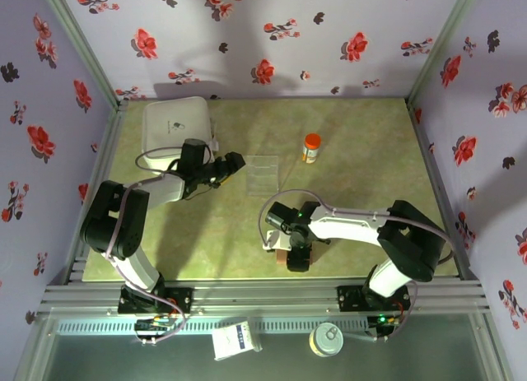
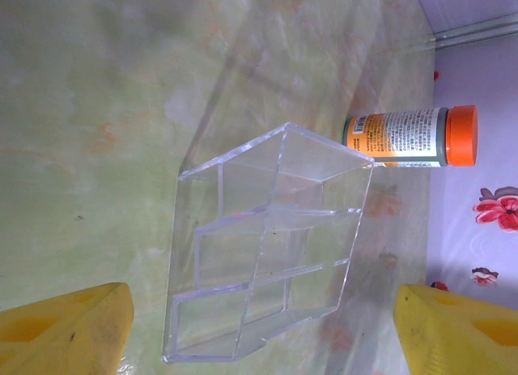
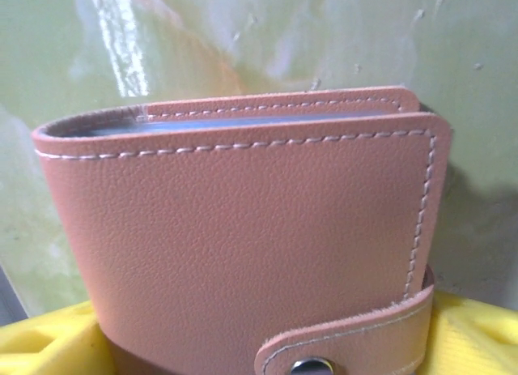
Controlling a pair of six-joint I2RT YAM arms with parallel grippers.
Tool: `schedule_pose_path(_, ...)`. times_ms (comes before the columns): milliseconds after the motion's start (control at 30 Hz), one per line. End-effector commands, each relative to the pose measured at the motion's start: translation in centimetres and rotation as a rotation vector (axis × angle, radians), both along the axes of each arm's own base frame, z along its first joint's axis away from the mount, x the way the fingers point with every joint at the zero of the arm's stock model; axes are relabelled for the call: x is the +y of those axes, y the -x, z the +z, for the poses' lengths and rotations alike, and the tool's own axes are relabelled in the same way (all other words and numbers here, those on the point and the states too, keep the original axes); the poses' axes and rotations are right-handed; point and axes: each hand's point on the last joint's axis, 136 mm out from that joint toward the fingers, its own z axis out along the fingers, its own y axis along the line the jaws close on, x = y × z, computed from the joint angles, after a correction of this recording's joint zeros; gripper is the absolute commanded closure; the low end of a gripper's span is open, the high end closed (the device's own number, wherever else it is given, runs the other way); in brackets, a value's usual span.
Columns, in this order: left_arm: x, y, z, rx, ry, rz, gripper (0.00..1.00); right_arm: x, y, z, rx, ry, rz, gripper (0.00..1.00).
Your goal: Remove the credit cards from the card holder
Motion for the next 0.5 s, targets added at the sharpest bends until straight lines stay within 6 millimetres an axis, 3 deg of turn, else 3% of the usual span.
schedule_pose_path(0,0.4,0.1,-0.5,0.015,0.011,0.005,0.16,0.5,-0.5,0.4,-0.033,-0.011,0.013,0.22)
schedule_pose_path(267,1.1,0.3,-0.4,0.017,0.005,0.014,0.16,1.4,-1.1,1.8,-0.063,-0.065,-0.02,0.36)
schedule_pose_path(467,1.9,0.9,-0.4,0.025,-0.025,0.017,0.16,3.9,-2.6,3.5,-0.11,-0.185,-0.135,0.39)
